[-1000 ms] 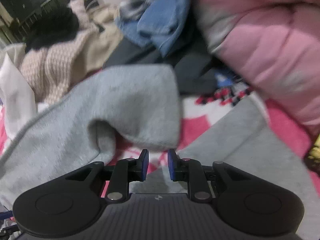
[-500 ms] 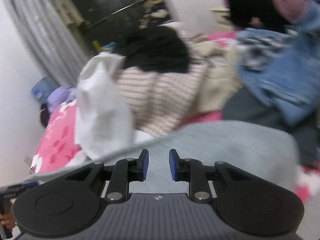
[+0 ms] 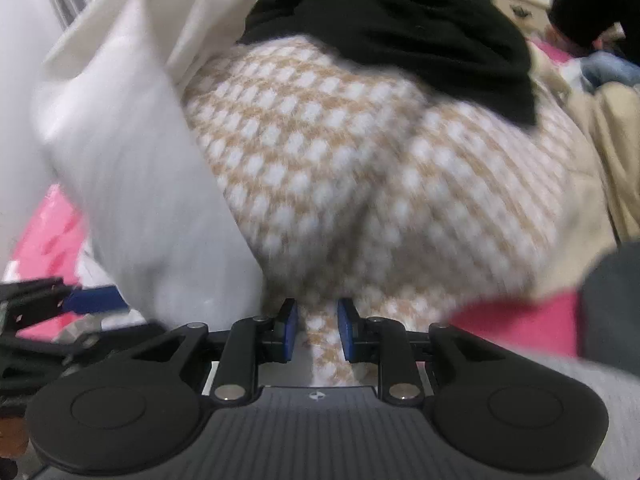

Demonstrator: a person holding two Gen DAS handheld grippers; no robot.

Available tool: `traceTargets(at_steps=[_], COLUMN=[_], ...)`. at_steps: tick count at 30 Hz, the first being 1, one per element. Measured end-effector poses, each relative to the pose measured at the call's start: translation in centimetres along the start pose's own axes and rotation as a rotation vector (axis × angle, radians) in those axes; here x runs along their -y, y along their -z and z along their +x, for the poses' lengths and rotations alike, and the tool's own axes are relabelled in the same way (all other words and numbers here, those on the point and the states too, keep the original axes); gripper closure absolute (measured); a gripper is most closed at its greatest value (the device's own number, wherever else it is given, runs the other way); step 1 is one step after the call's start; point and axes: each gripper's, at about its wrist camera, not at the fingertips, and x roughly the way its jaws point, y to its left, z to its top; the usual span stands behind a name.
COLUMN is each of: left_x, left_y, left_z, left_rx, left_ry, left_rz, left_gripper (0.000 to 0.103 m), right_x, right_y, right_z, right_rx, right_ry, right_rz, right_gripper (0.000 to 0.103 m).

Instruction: Fold clothes

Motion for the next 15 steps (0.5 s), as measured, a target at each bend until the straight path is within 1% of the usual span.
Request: traceTargets(at_steps=[3, 7, 11, 13, 15], left_x=[-0.2, -1.3, -1.8, -2.6, -3.6], left_y=[-1.2, -3.9, -6.2, -7.5, -8.5], left_z=[3.6, 6.3, 7.6, 8.3, 9.1], left_rx=[0.006, 0.009, 0.025, 0.031, 0.031], left_ry=[-0.051, -0.073, -0.114, -0.139, -0.156], left_rz=[-0.050, -0.053, 0.024, 0.033, 0.017], left_gripper=[0.051, 0.051, 0.051, 0.051, 0.051], right_x=[0.3, 1.0, 1.3, 1.0, 0.6], right_y=[-1.2, -2.8, -5.0, -6.2, -7.4], right_z=[1.4, 3.2, 5.2, 6.5, 7.7], right_rx=[0.036, 0.068, 0.094, 0.103, 0.110], right_ry=[-0.015, -0.051, -0.068, -0.067, -0.063], right_rz=[0.000, 0.006, 0.033, 0.042, 0.052], right_gripper=[0.078, 0.080, 0.081, 0.081, 0.081])
